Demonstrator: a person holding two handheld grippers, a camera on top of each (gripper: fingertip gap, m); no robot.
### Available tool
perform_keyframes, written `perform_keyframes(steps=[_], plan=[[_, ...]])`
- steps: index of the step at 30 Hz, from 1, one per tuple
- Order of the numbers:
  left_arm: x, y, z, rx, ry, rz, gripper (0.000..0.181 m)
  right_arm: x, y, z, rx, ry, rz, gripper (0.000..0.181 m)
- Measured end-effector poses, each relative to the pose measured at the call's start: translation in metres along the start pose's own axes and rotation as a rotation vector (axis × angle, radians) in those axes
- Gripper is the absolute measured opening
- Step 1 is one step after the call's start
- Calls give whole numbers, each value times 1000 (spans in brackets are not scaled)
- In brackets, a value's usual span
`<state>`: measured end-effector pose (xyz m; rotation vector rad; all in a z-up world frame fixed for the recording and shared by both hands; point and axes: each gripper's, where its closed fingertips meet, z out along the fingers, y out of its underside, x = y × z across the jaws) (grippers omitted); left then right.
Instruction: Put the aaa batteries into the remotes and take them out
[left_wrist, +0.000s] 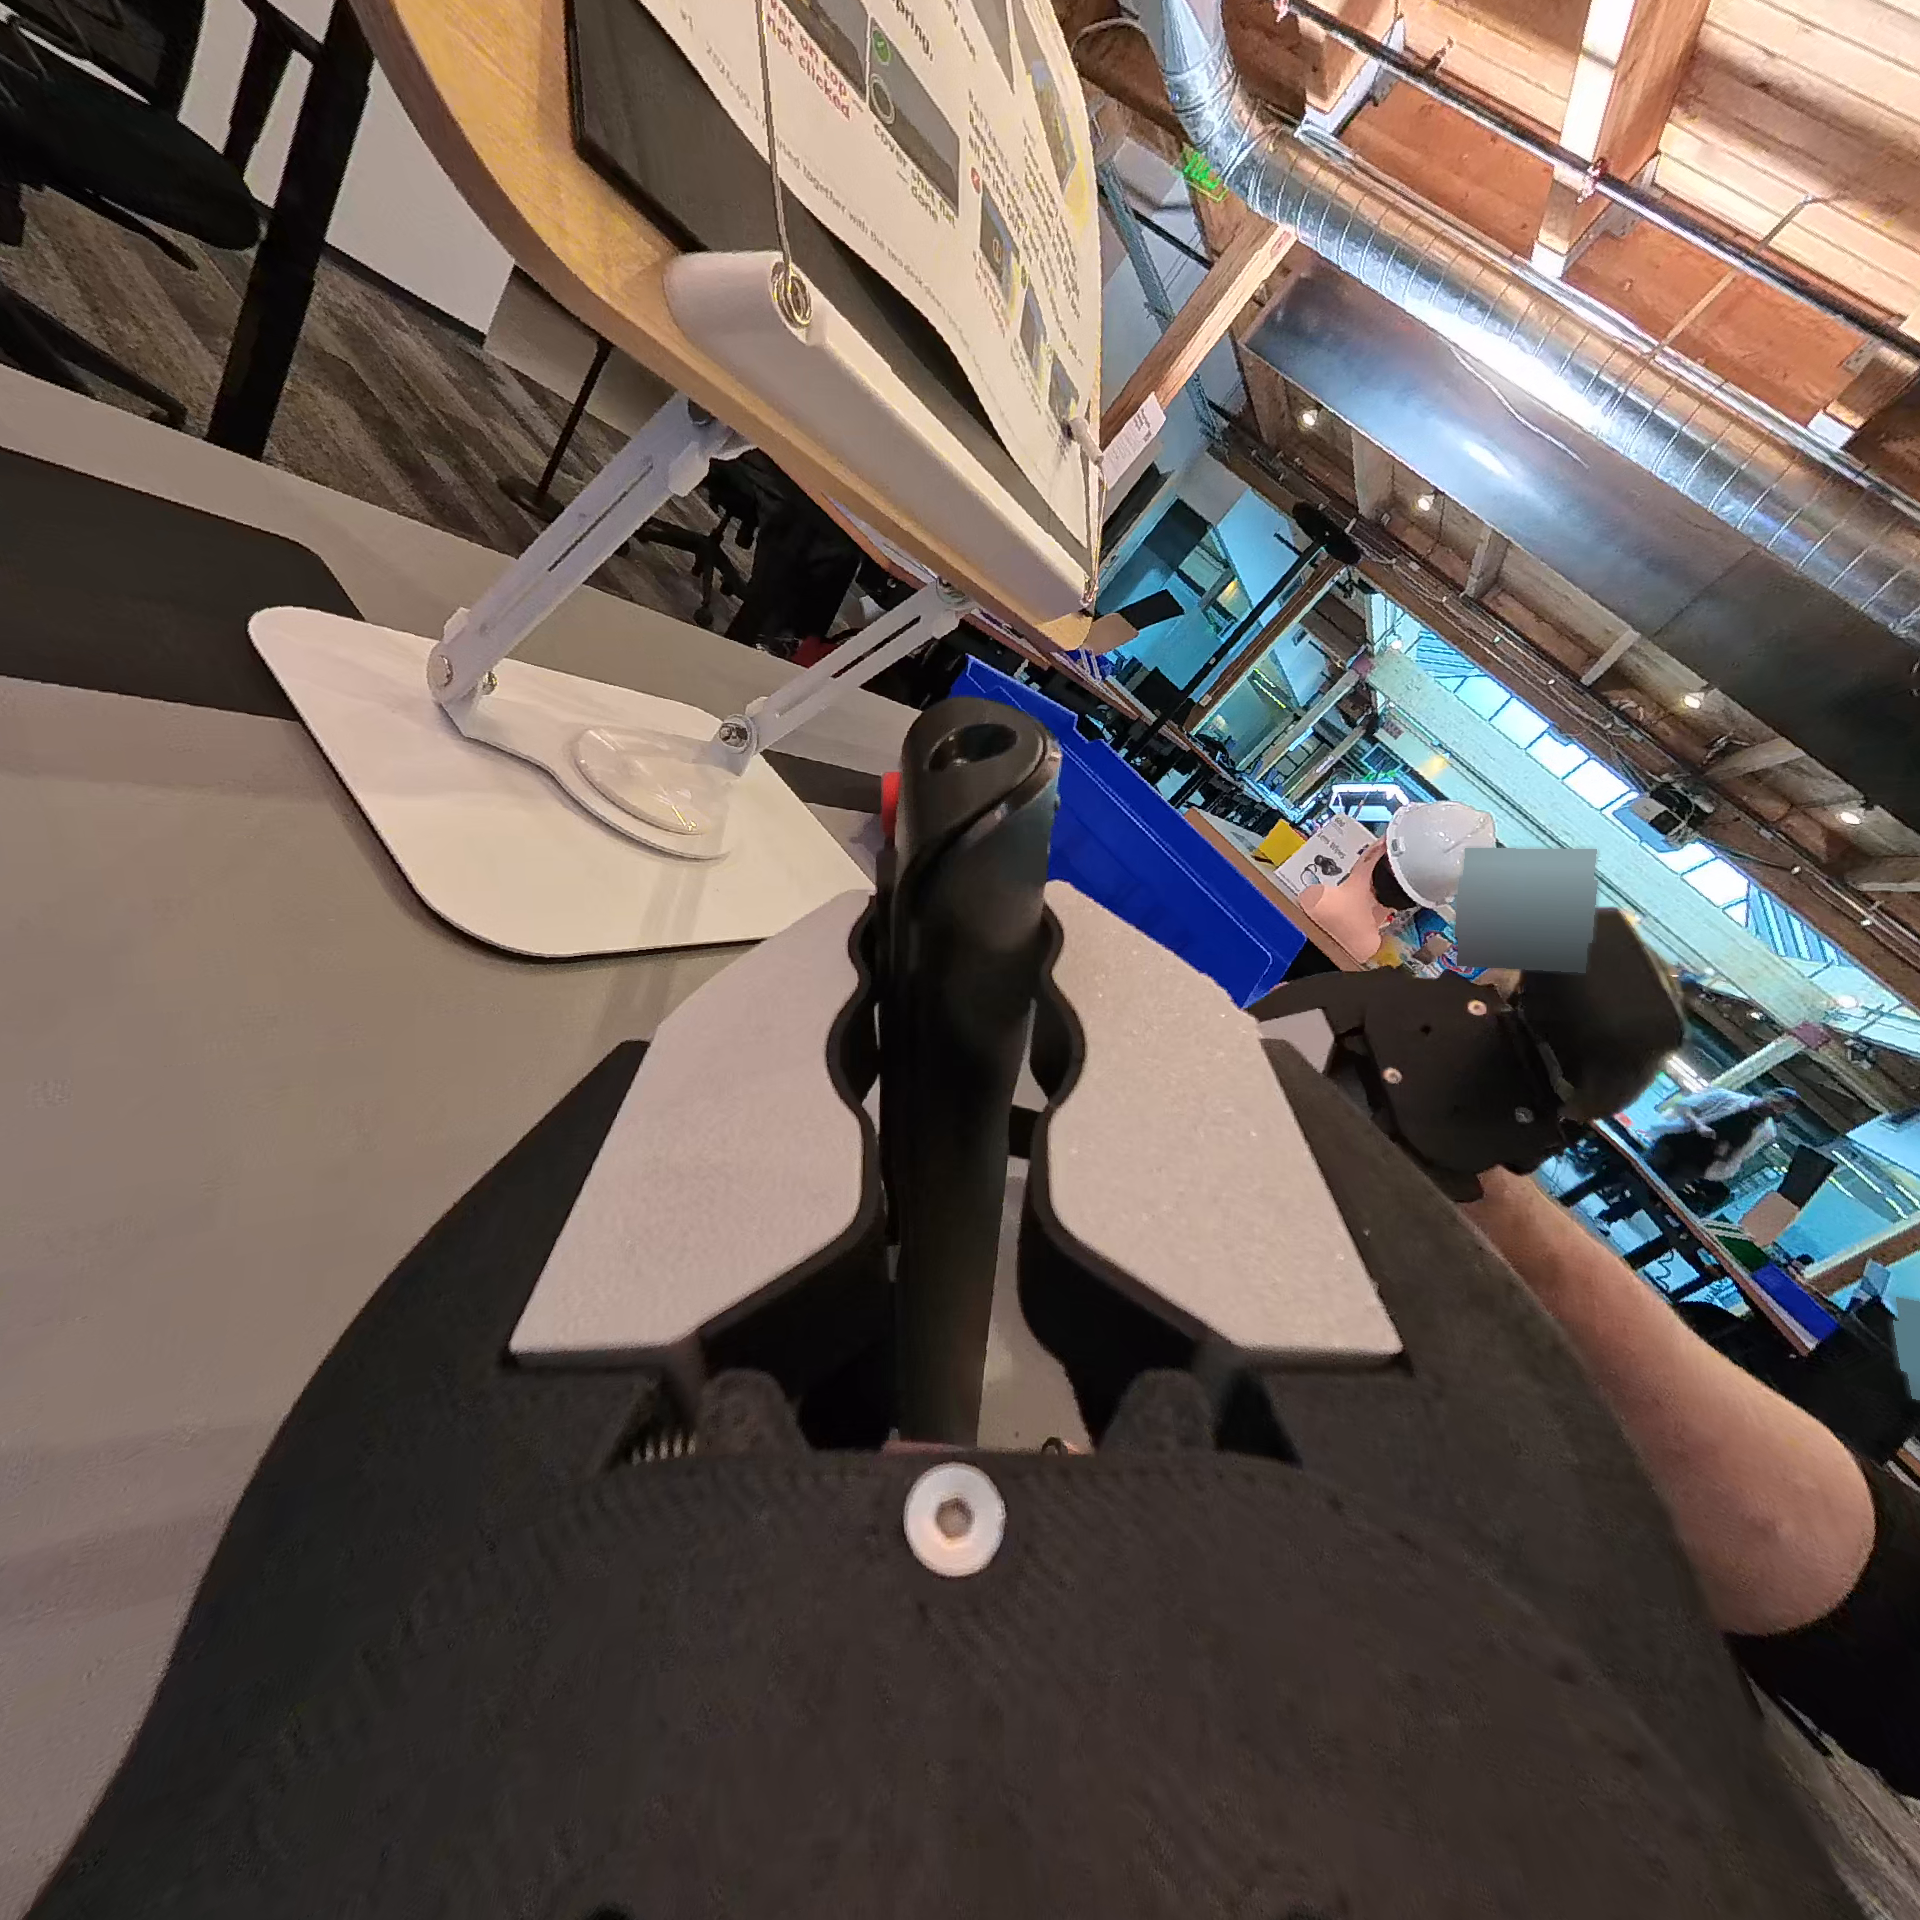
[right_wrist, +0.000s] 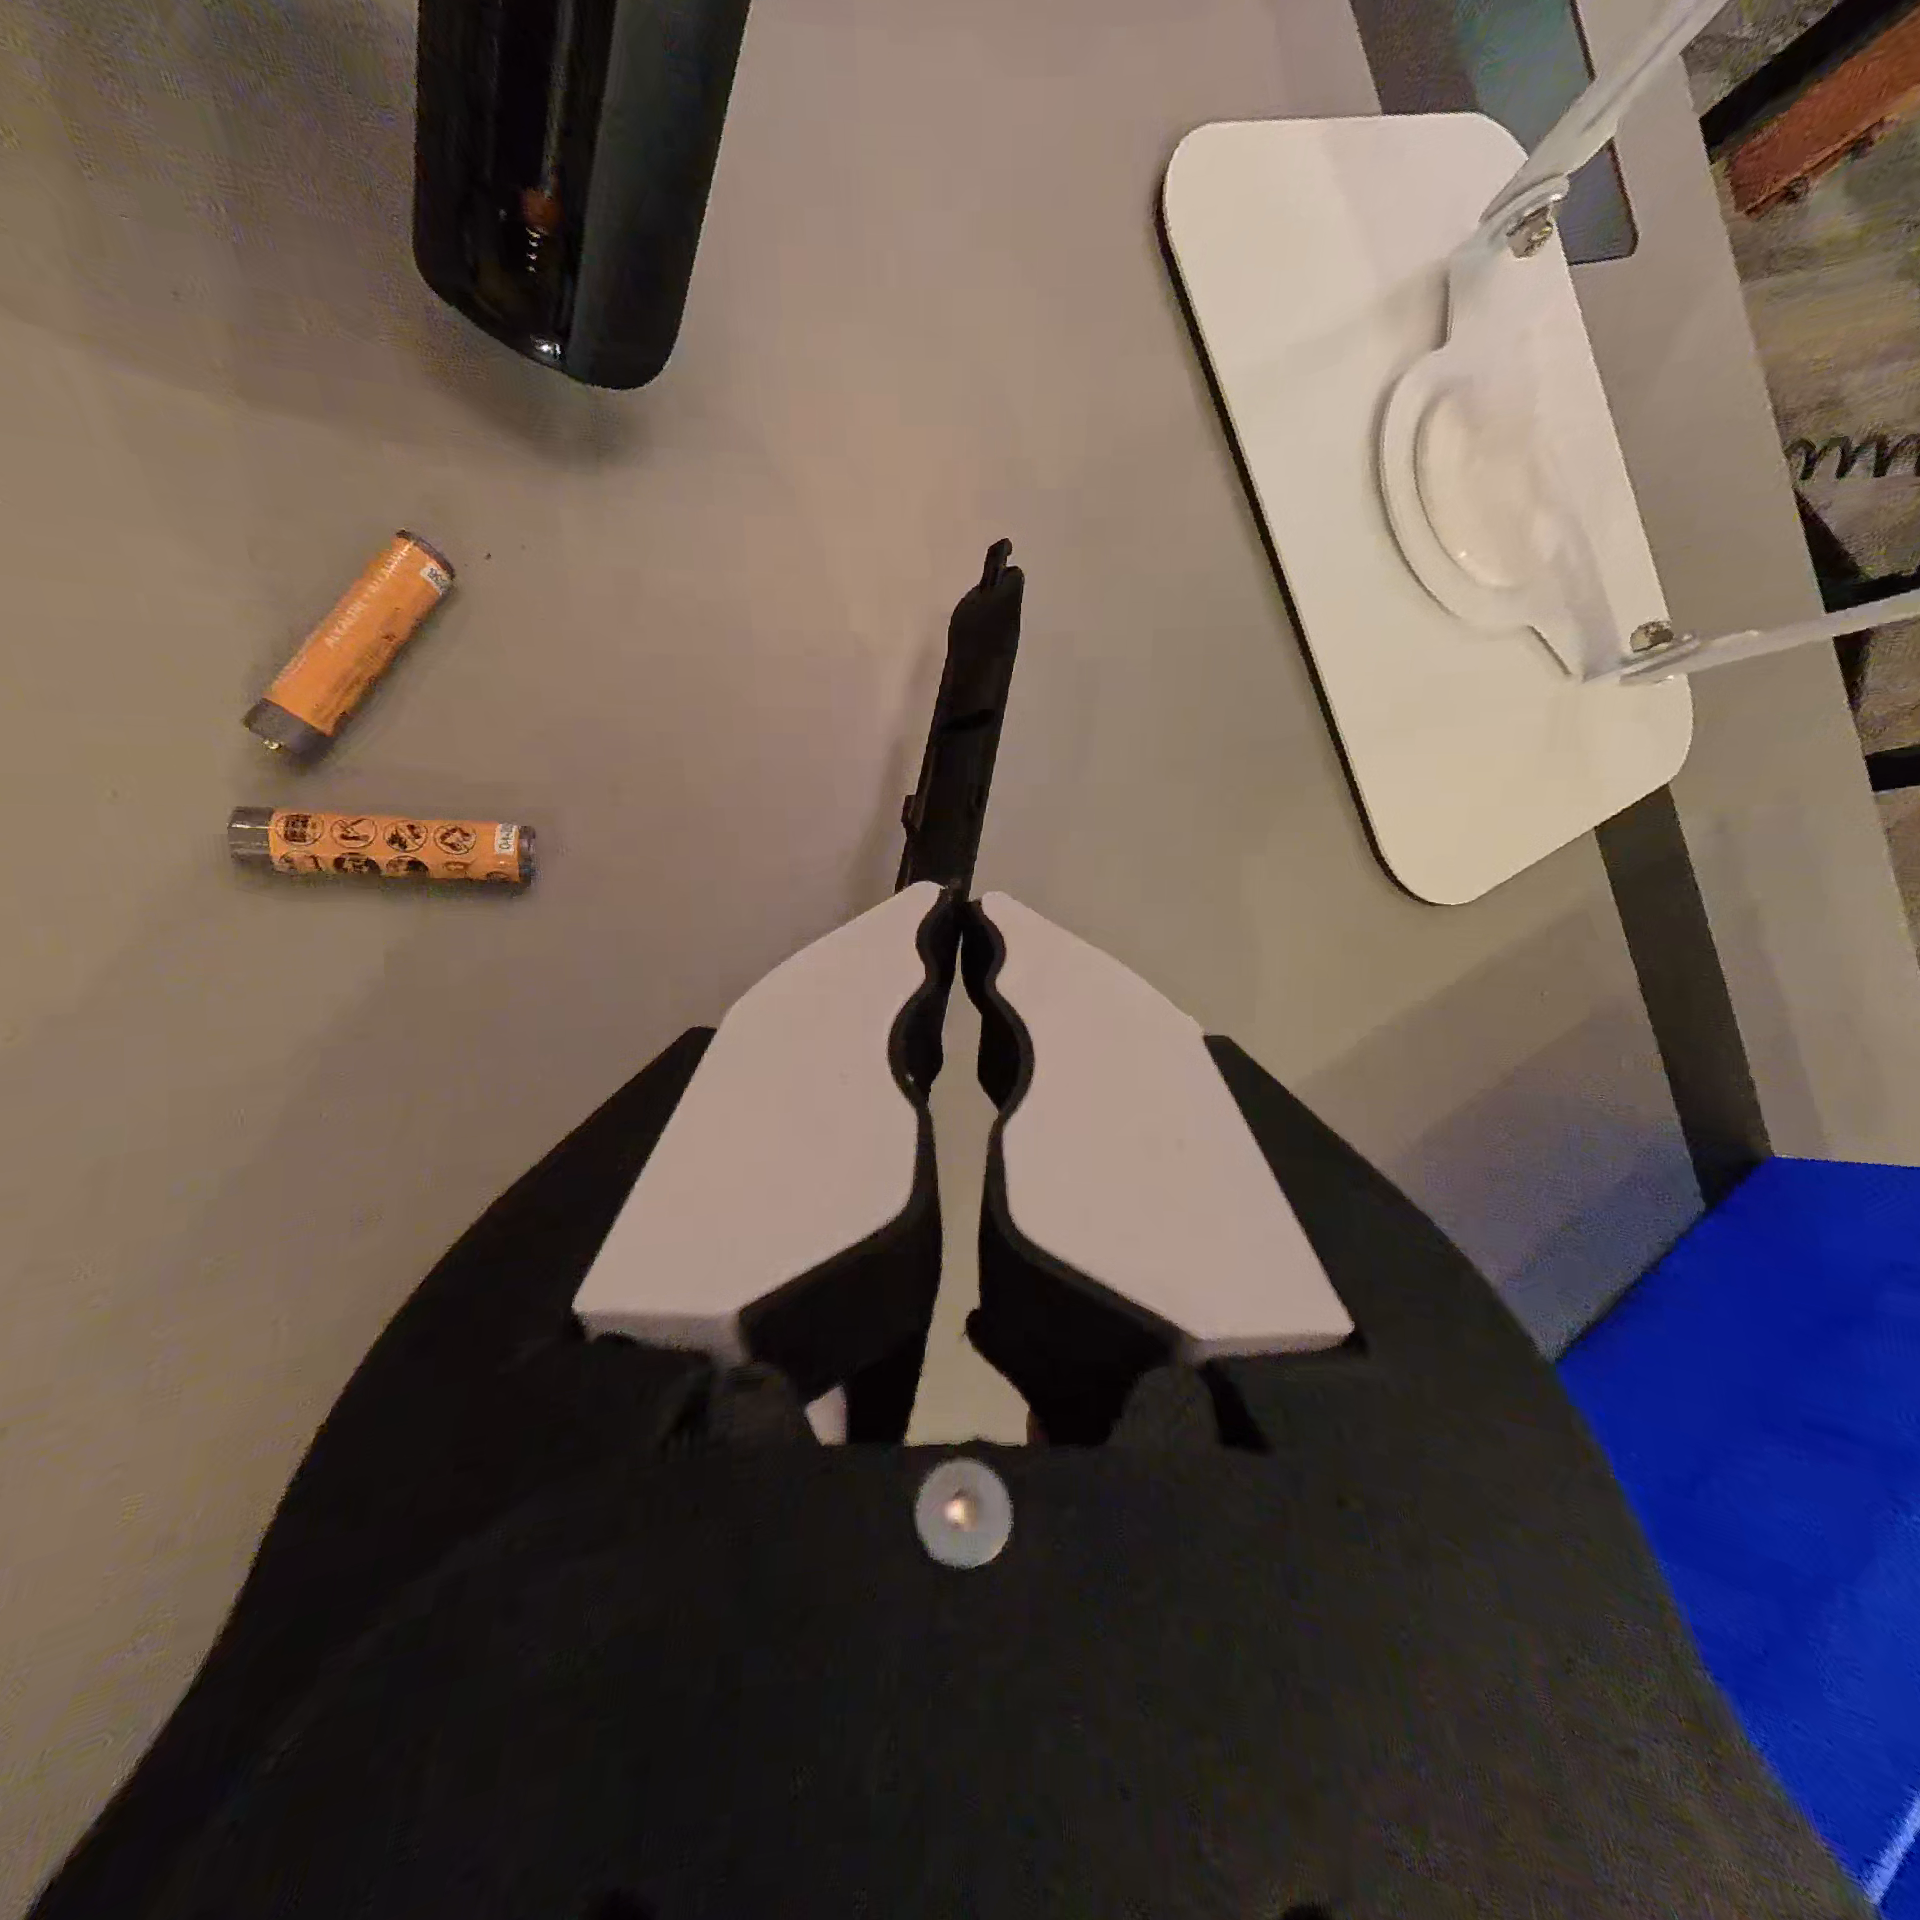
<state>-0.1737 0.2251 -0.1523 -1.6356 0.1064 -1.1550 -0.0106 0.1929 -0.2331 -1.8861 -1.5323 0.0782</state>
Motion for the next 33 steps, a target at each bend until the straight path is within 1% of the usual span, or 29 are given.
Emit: perform_keyframes(steps=[2, 3, 5, 6, 8, 9, 10, 12, 13, 14, 16, 18, 20, 22, 25, 28, 29, 31, 33], plan=[[0, 0, 0, 0, 2, -1, 25, 0, 10, 3, -31, -18, 23, 0], [1, 0, 0, -1, 4, -2, 25, -4, 15, 5, -44, -50, 47, 0], [1, 1, 0, -2, 7, -3, 25, -7, 18, 7, -15, -104, 128, 0], [2, 0, 0, -1, 8, -2, 25, -2, 19, 6, -3, -80, 148, 0], [1, -1, 0, 2, 6, -2, 25, 6, 29, 2, -56, 0, 78, 0], [1, -1, 0, 3, 6, -5, 25, 5, 26, 0, -41, 9, 51, 0], [0, -1, 0, 3, 7, -9, 25, 4, 21, -4, -6, 17, 29, 0], [0, 0, 0, 5, 6, -41, 25, 6, 16, -13, 5, 82, -44, 0], [0, 0, 1, 9, 6, -64, 25, 5, 9, -19, 35, 106, -69, 0], [0, 0, 1, 12, 7, -80, 25, 3, 2, -25, 71, 120, -74, 0], [-4, 3, 4, 11, -21, -119, 25, 2, -9, -33, 92, 181, -100, 0], [-7, 9, 7, 3, -31, -149, 25, -1, -7, -32, 37, 249, -200, 0], [-8, 13, 9, -10, -37, -156, 25, 0, 4, -23, -44, 307, -303, 0], [-9, 15, 9, -14, -37, -157, 25, -7, 20, -8, -134, 311, -421, 0], [-12, 14, 8, -15, -51, -143, 25, -30, 36, 6, -201, 235, -533, 0], [-13, 13, 7, -13, -49, -148, 25, -47, 36, 2, -168, 179, -538, 1], [-14, 13, 8, -14, -48, -150, 25, -50, 35, -2, -156, 149, -501, 5], [-13, 15, 9, -18, -44, -151, 25, -58, 30, -11, -83, 16, -361, 8], [-12, 16, 10, -21, -40, -153, 25, -47, 35, -14, -67, -111, -150, 27]])
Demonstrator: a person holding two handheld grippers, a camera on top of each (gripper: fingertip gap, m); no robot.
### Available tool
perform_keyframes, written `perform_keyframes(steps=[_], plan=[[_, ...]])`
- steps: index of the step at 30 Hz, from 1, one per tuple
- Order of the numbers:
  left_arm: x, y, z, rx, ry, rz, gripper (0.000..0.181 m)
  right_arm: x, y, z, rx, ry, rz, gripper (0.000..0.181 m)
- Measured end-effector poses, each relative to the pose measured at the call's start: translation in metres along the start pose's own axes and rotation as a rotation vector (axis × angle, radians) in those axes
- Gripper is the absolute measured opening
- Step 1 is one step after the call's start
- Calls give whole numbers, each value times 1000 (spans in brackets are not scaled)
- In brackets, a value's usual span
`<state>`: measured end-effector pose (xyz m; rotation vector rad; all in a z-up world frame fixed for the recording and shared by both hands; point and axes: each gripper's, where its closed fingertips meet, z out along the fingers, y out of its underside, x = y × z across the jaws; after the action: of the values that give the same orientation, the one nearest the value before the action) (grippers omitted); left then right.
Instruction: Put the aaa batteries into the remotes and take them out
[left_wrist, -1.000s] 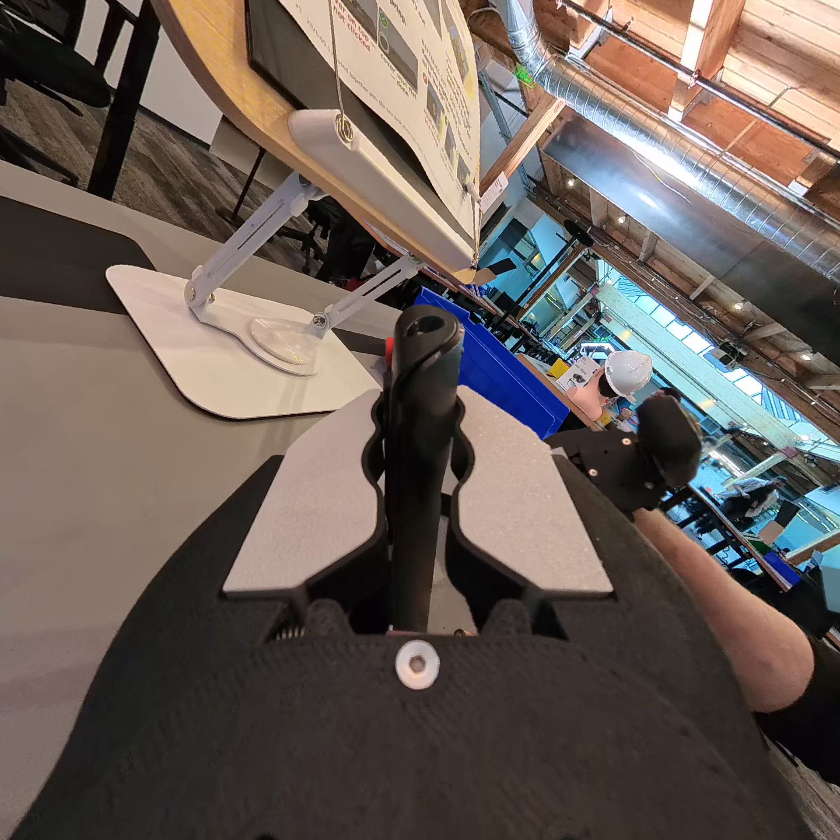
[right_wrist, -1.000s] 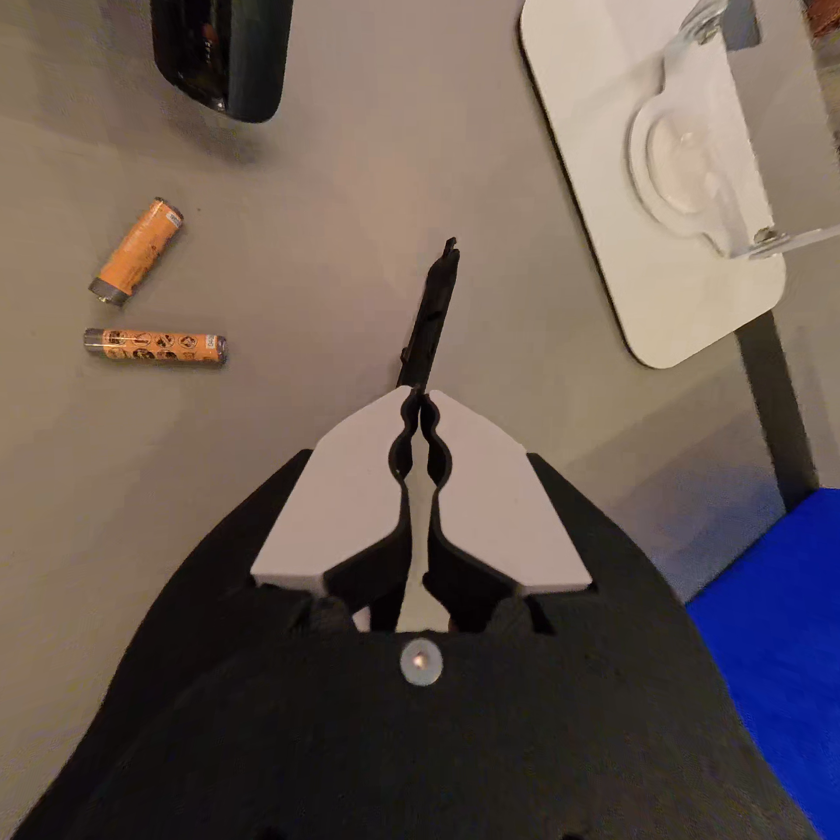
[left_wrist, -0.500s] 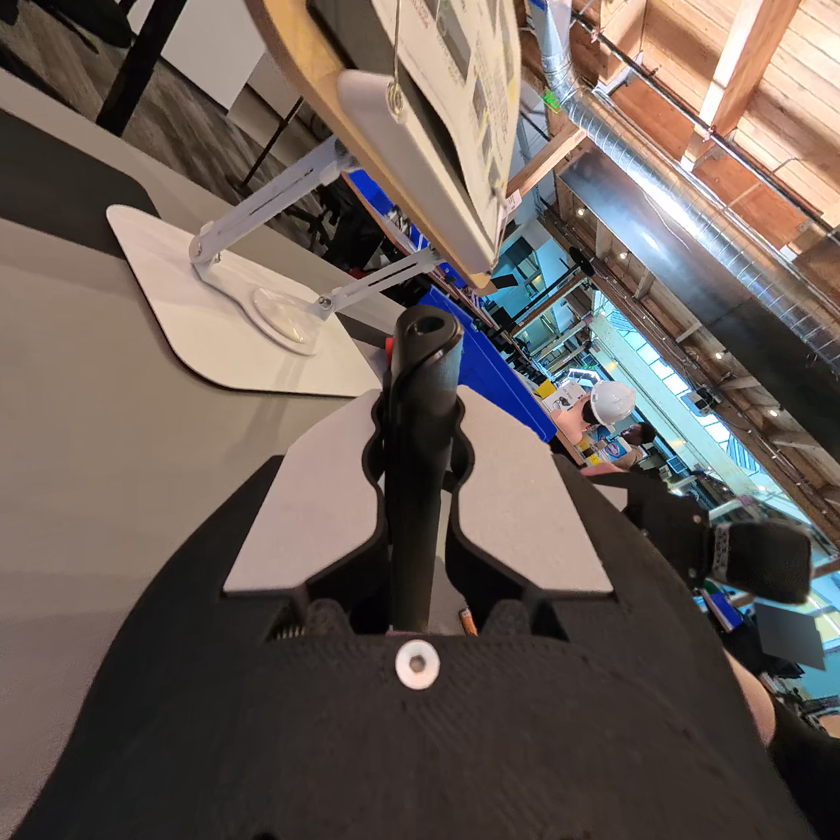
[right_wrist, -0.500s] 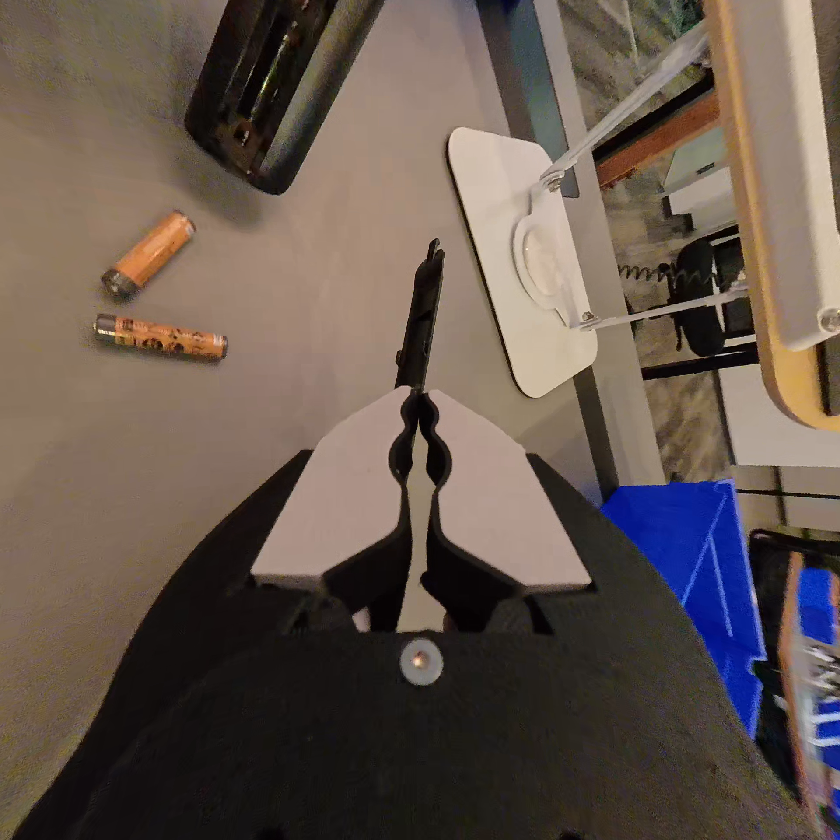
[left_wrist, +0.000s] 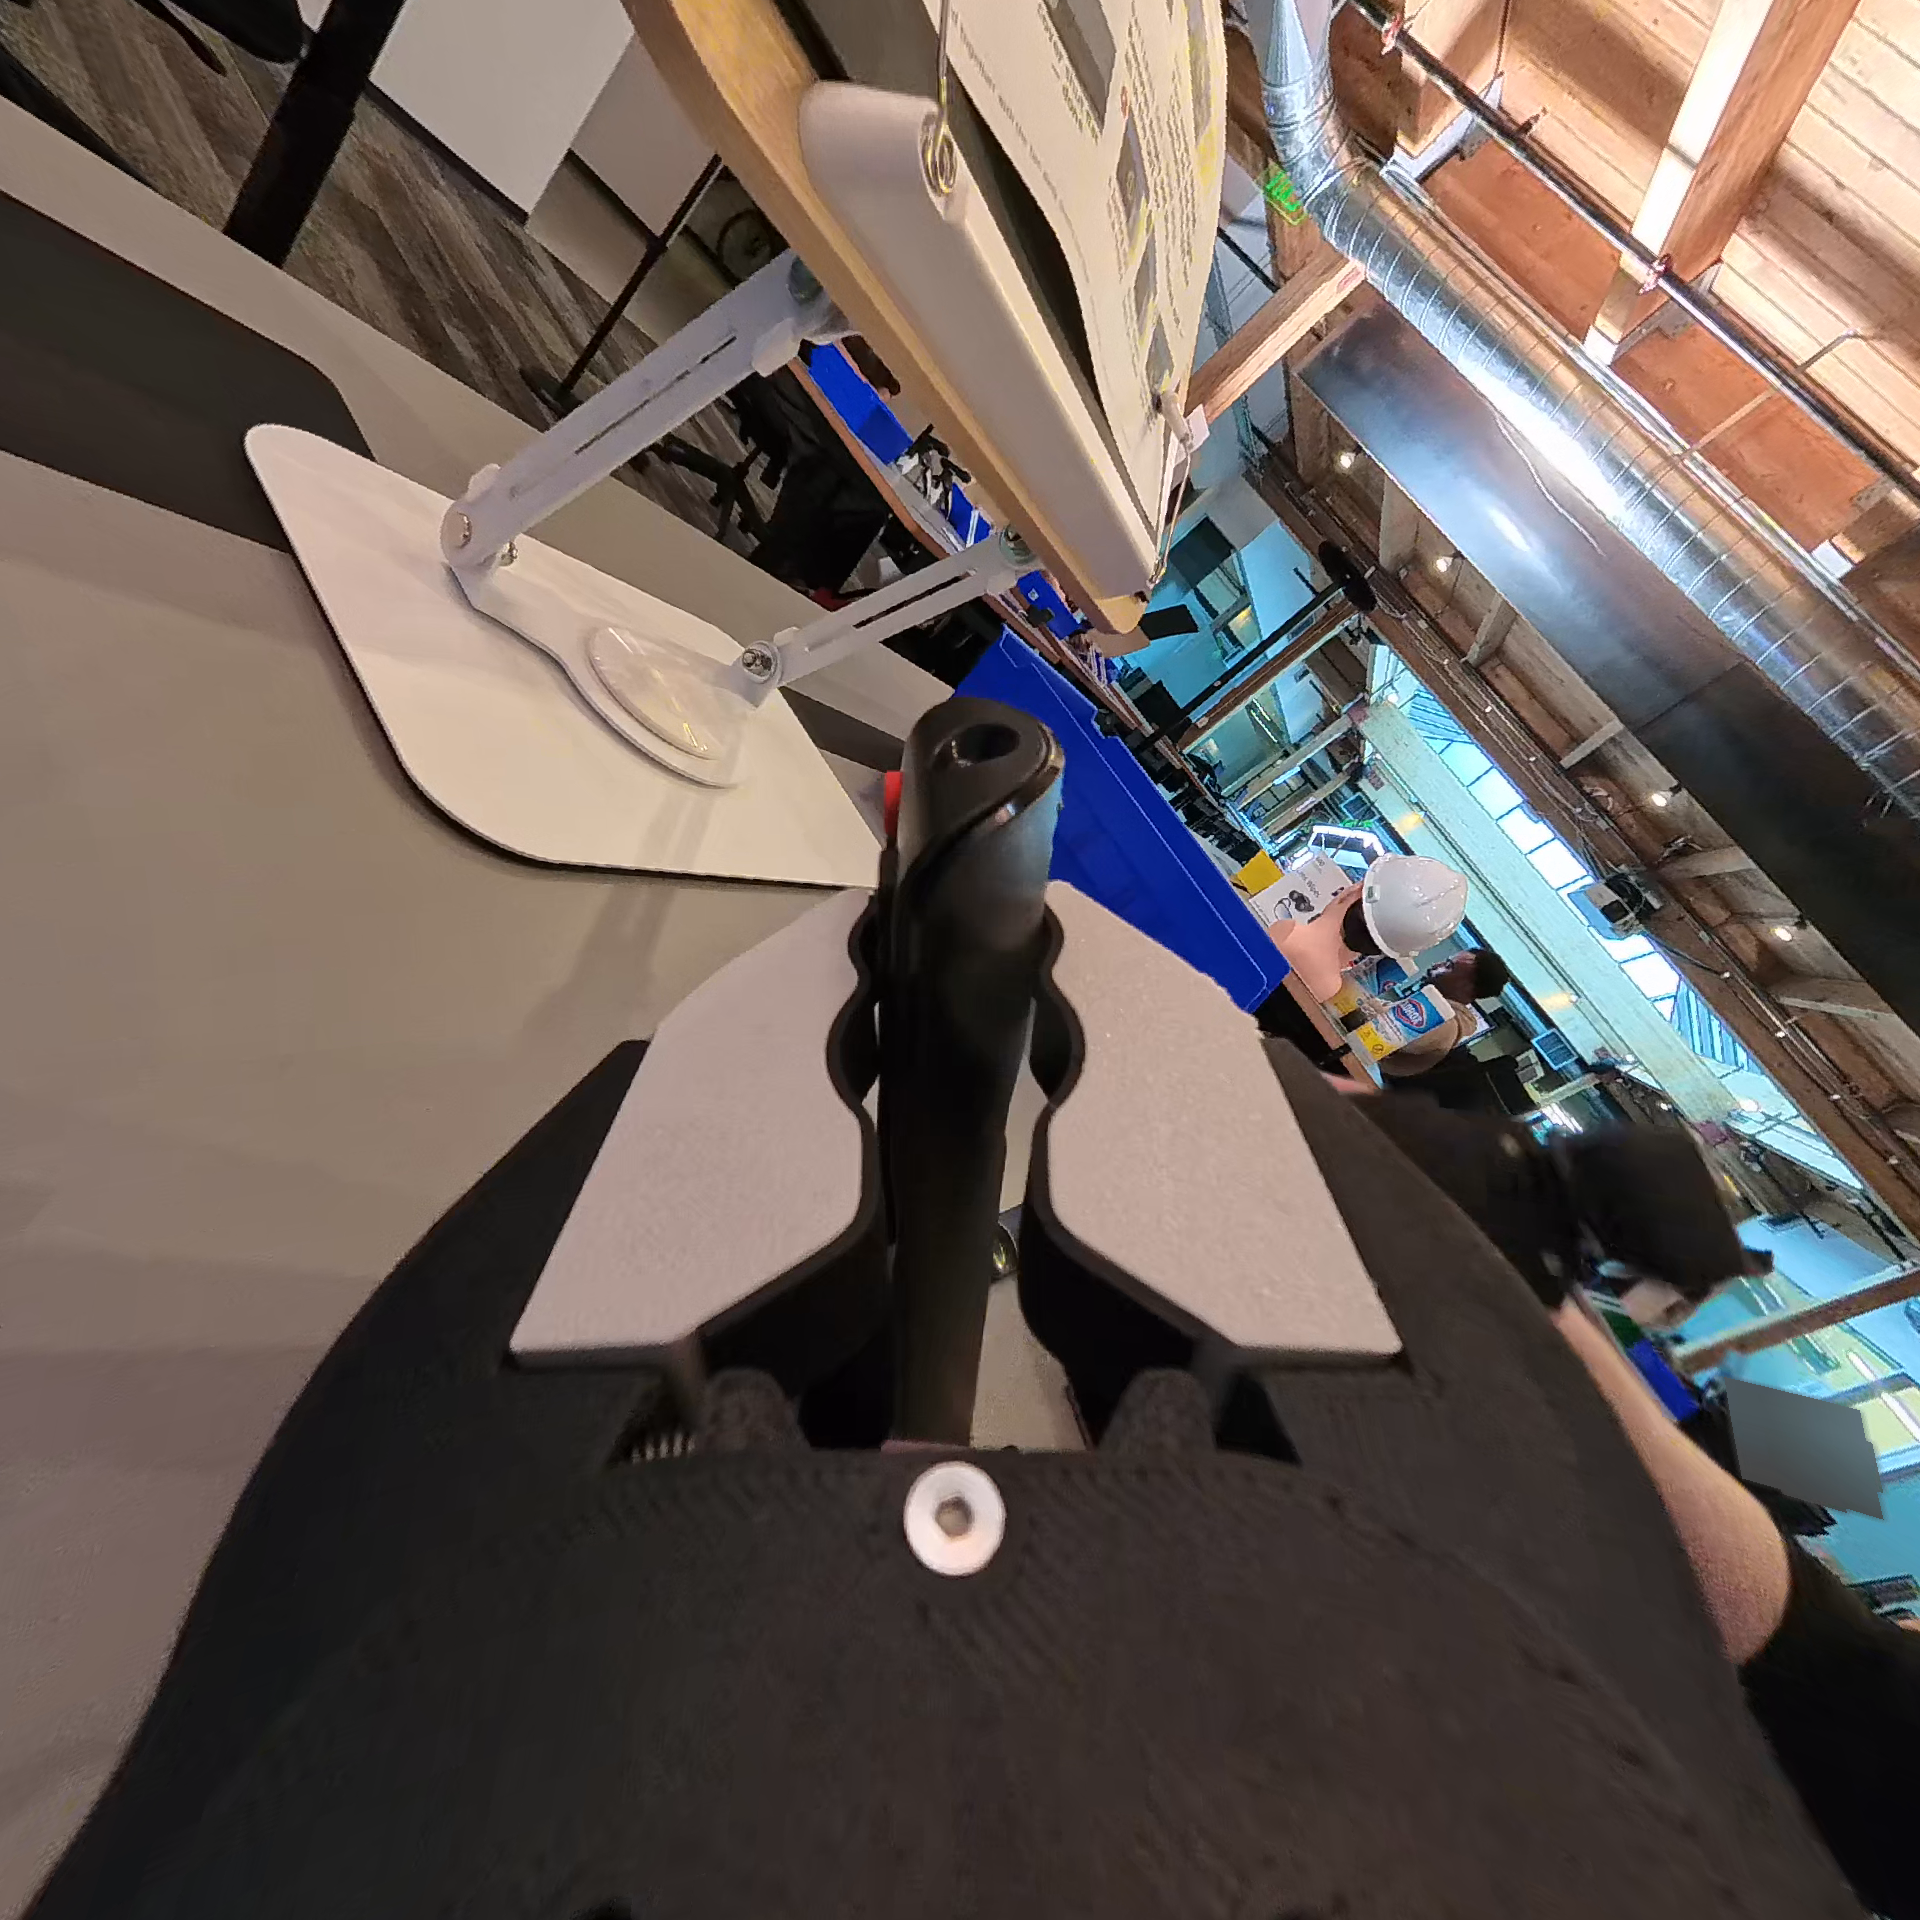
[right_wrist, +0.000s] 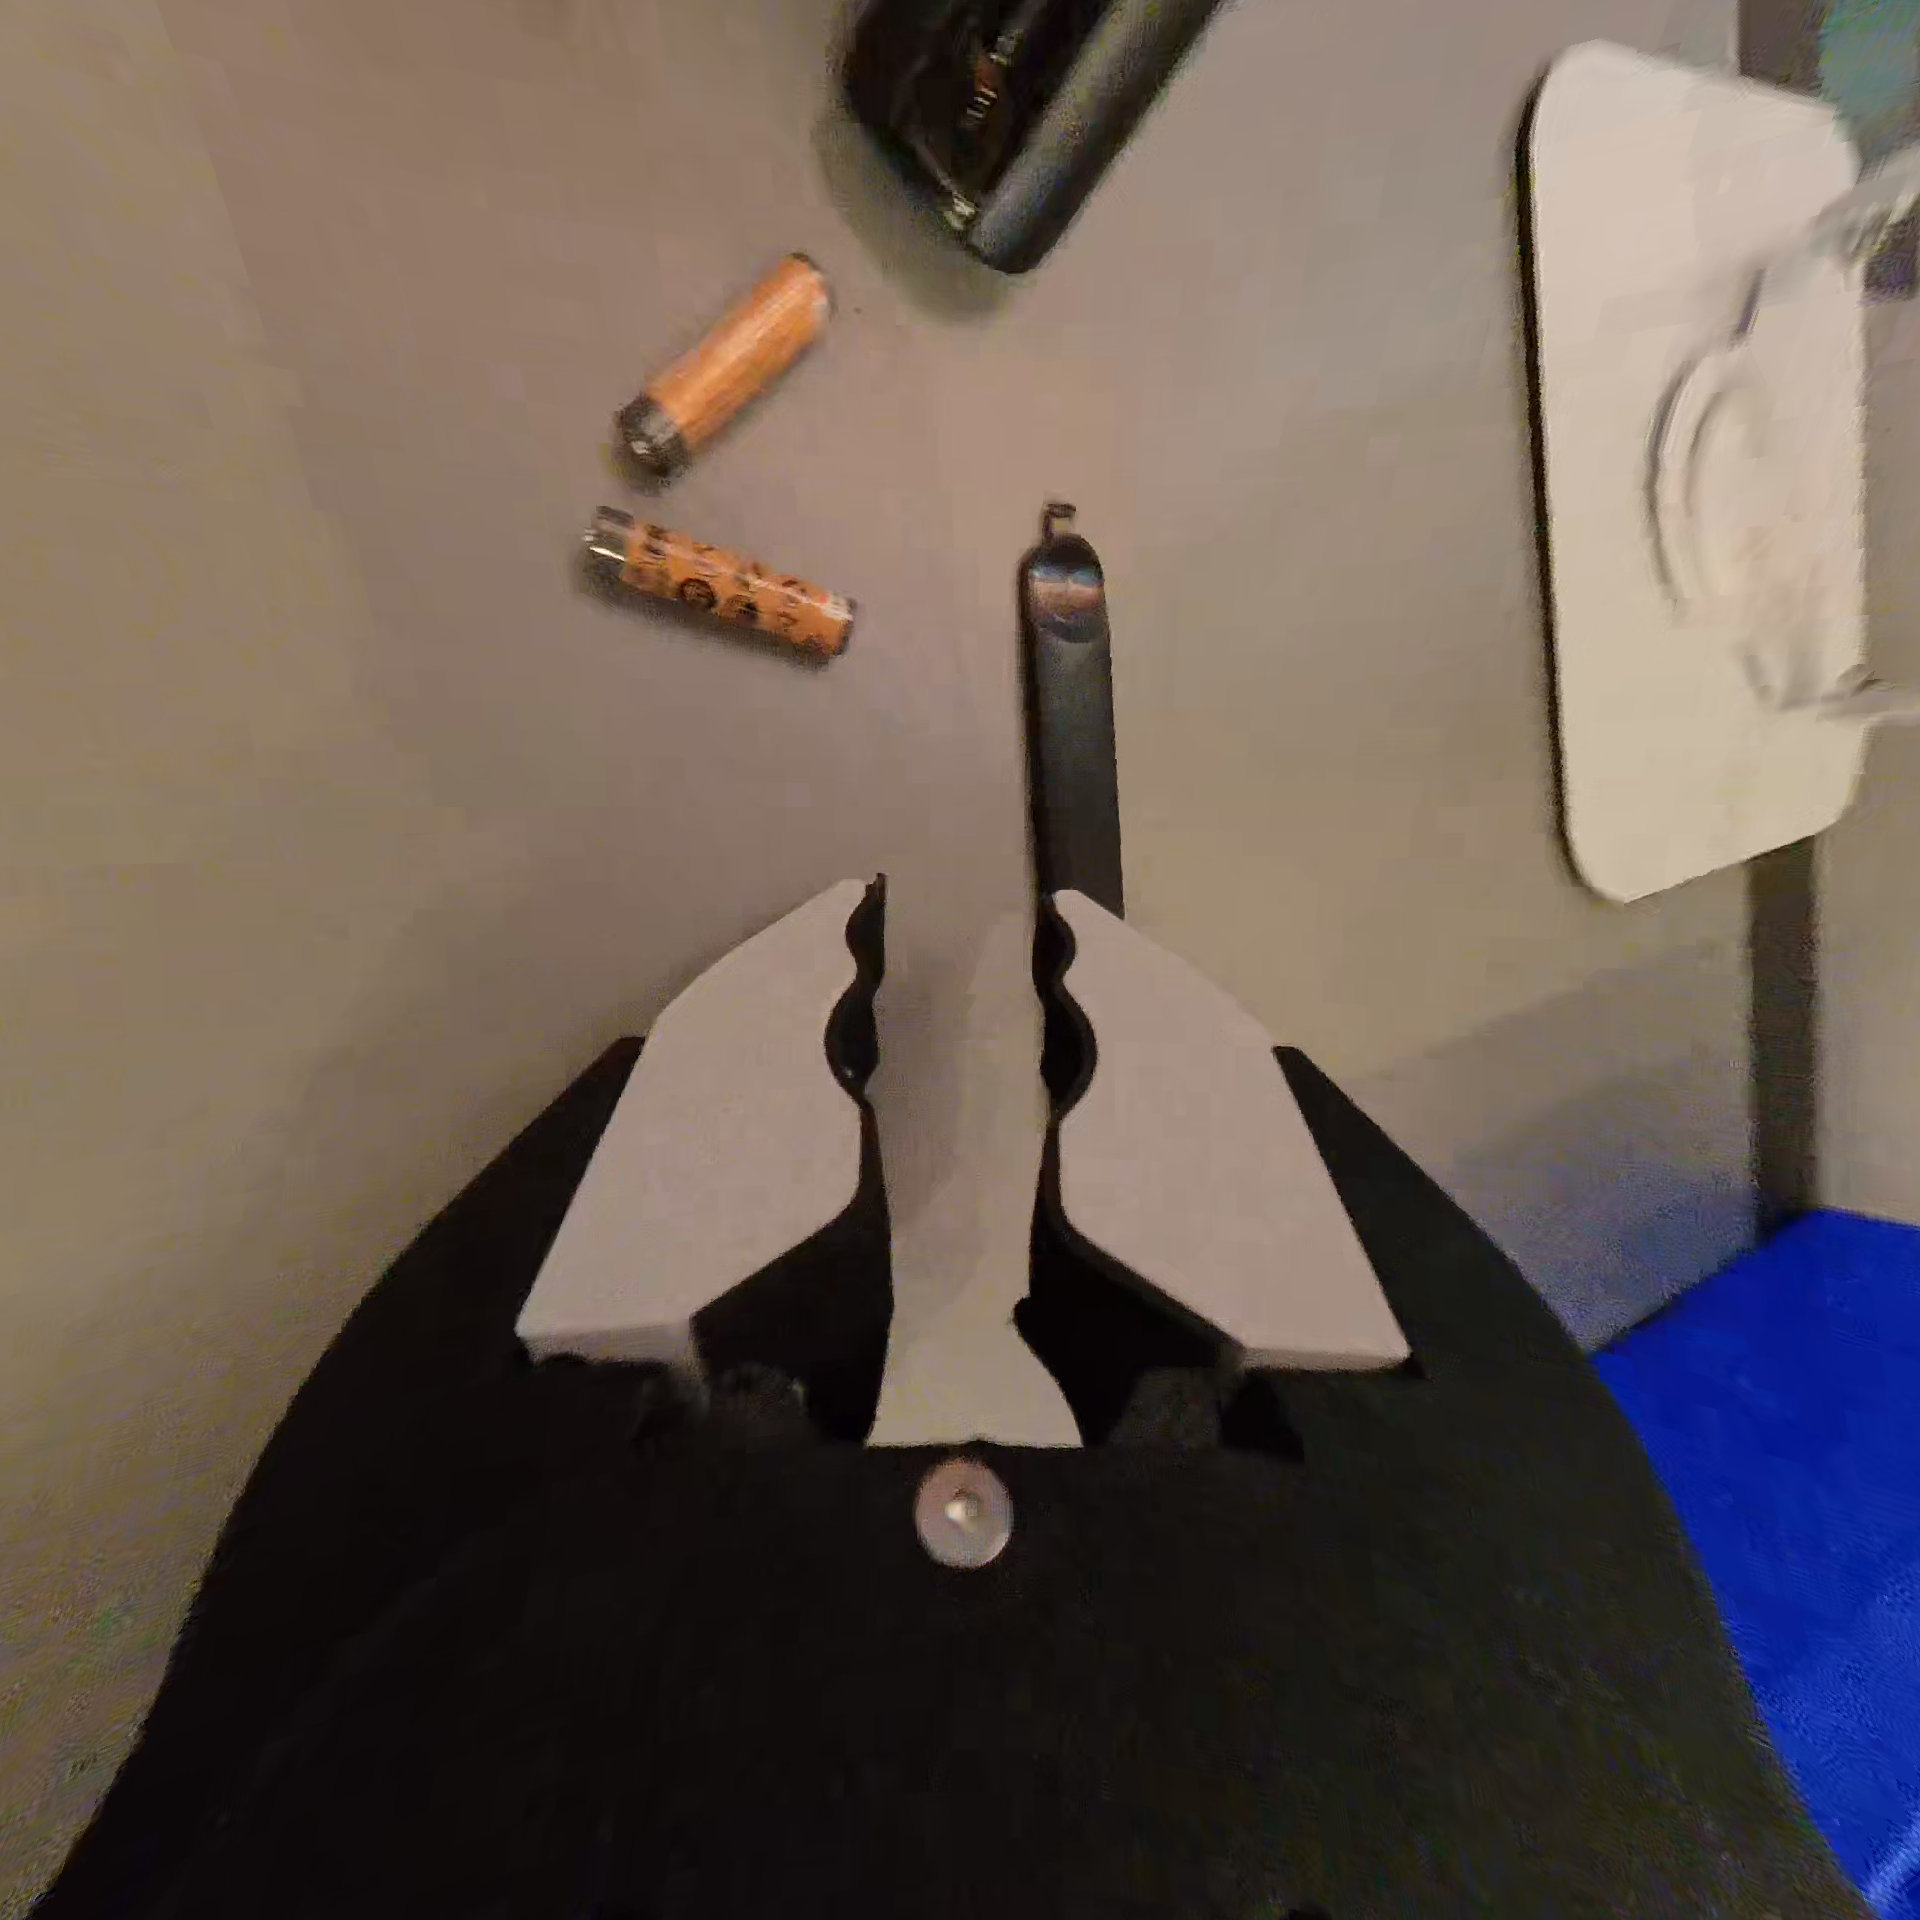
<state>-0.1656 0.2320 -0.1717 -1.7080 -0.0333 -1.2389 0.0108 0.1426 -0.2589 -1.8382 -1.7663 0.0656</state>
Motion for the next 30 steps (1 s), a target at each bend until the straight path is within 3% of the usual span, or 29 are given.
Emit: perform_keyframes(steps=[3, 7, 9, 13, 16, 21, 24, 30], plan=[[2, 2, 1, -4, 6, -7, 25, 20, 11, 5, 56, -144, 125, 30], [-1, 1, 0, -3, -3, -17, 25, 24, 26, 19, -29, -323, 178, 35], [-5, 1, 0, -2, -9, -31, 25, 28, 26, 20, -43, -327, 147, 21], [-11, 1, 0, 20, 1, -107, 26, 28, 22, 21, -20, -350, 217, 18], [-17, -3, -1, 74, 16, -200, 25, 31, 4, 11, 87, -321, 339, 18], [-22, -8, 0, 175, 26, -300, 25, 28, -57, -12, 221, -213, 423, 17], [-16, -8, 4, 212, 52, -335, 26, 22, -83, -5, 202, -137, 405, 17], [-11, -10, 4, 242, 67, -356, 25, 27, -104, 11, 150, -25, 392, 18]])
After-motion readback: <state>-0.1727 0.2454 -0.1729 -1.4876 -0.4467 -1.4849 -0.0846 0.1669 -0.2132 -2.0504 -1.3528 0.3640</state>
